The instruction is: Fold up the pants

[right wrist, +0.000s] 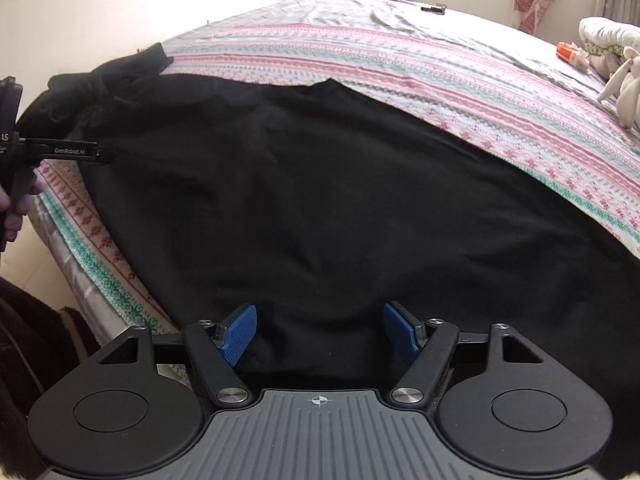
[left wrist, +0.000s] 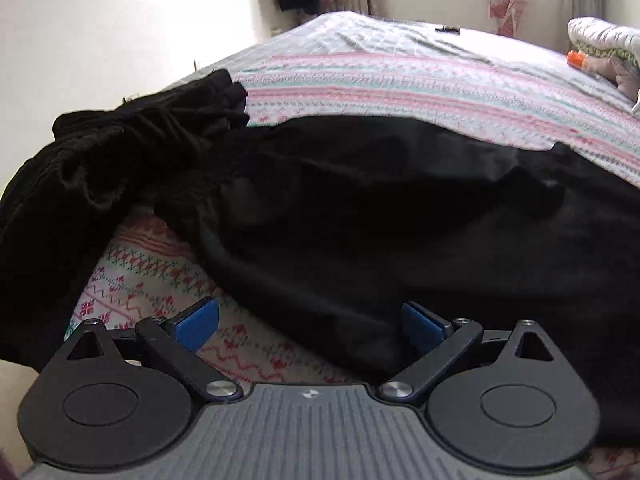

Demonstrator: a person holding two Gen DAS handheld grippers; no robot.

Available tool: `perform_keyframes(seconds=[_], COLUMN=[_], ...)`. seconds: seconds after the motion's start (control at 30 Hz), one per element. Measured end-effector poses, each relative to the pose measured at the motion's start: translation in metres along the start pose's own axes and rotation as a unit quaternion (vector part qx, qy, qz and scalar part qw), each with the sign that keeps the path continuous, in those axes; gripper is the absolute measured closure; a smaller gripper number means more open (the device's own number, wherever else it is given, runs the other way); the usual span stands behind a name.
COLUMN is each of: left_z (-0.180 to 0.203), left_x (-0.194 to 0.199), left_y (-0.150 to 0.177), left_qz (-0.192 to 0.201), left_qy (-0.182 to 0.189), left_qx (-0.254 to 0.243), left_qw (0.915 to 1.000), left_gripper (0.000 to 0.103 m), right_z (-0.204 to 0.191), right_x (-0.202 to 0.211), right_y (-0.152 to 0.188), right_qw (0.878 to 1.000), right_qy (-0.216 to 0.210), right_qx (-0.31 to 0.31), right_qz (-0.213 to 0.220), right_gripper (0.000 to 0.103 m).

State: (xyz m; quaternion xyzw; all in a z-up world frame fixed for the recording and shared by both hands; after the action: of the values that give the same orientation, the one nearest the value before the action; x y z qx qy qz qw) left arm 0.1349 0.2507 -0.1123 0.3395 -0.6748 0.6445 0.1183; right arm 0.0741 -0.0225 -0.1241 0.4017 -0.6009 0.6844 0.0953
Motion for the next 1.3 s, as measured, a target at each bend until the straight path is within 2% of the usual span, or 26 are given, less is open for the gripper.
perform_keyframes(seconds=[0.03, 0.1, 0.2, 0.3, 0.43, 0.63, 0.73, 0.83, 0.9, 1.07, 1.3], left_z=[-0.003, -0.006, -0.006, 0.005, 0.033, 0.086, 0.113, 0.141, 0.162, 0.208, 0.266], left_x=[0.003, 0.004, 0.007, 0.020, 0.038, 0.061, 0.071, 0.080, 0.089, 0.110, 0.140], left_y=[0.002, 0.002, -0.002, -0.008, -0.016, -0.026, -0.028, -0.030, -0.029, -0.025, -0.017], left_qz=[0.002, -0.018, -0.024, -0.002, 0.030, 0.074, 0.090, 0.097, 0.099, 0.115, 0.111], left_qy=[0.001, 0.003, 0.005, 0.022, 0.055, 0.117, 0.144, 0.186, 0.220, 0.274, 0.369], left_qx=[0.009, 0.014, 0.016, 0.002, -0.031, -0.083, -0.104, -0.109, -0.116, -0.145, -0.144], left_qw=[1.0000, 0.9997, 0.9996, 0.9997, 0.9975, 0.9869, 0.9800, 0.9716, 0.9634, 0.9437, 0.9114], left_gripper=[0.000, 0.000, 0.000, 0.000, 0.000, 0.000, 0.000, 0.000, 0.000, 0.000, 0.000], right_z=[0.000, -0.001, 0.003, 0.010, 0.019, 0.056, 0.083, 0.115, 0.140, 0.209, 0.285], right_x=[-0.001, 0.004, 0.014, 0.026, 0.045, 0.075, 0.090, 0.103, 0.112, 0.131, 0.142], right_y=[0.004, 0.011, 0.020, 0.030, 0.044, 0.045, 0.042, 0.046, 0.051, 0.057, 0.078], right_qw=[1.000, 1.000, 1.000, 0.999, 0.997, 0.991, 0.986, 0.978, 0.971, 0.954, 0.942], right_qy=[0.005, 0.014, 0.018, 0.029, 0.062, 0.118, 0.141, 0.160, 0.175, 0.209, 0.217], right_qx=[-0.001, -0.003, -0.022, -0.043, -0.038, -0.056, -0.084, -0.133, -0.161, -0.215, -0.246], right_qz=[-0.004, 0.001, -0.002, -0.002, -0.007, 0.010, 0.015, 0.011, 0.004, -0.023, -0.077], right_gripper=[0.029, 0.024, 0.022, 0.021, 0.021, 0.021, 0.021, 0.021, 0.021, 0.024, 0.037])
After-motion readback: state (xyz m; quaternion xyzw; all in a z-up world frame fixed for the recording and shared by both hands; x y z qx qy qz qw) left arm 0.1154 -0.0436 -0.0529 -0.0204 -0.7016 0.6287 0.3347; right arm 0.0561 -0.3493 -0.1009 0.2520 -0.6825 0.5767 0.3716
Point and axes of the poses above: each gripper's, at about its wrist camera, not at the fingertips, and x roughly against the way its jaws point, z to its right, y to its underside, the point moved 6 cm from there along -x, roughly the way its jaws point, and after that the axes turned 10 degrees about z, right-handed, at the moved point
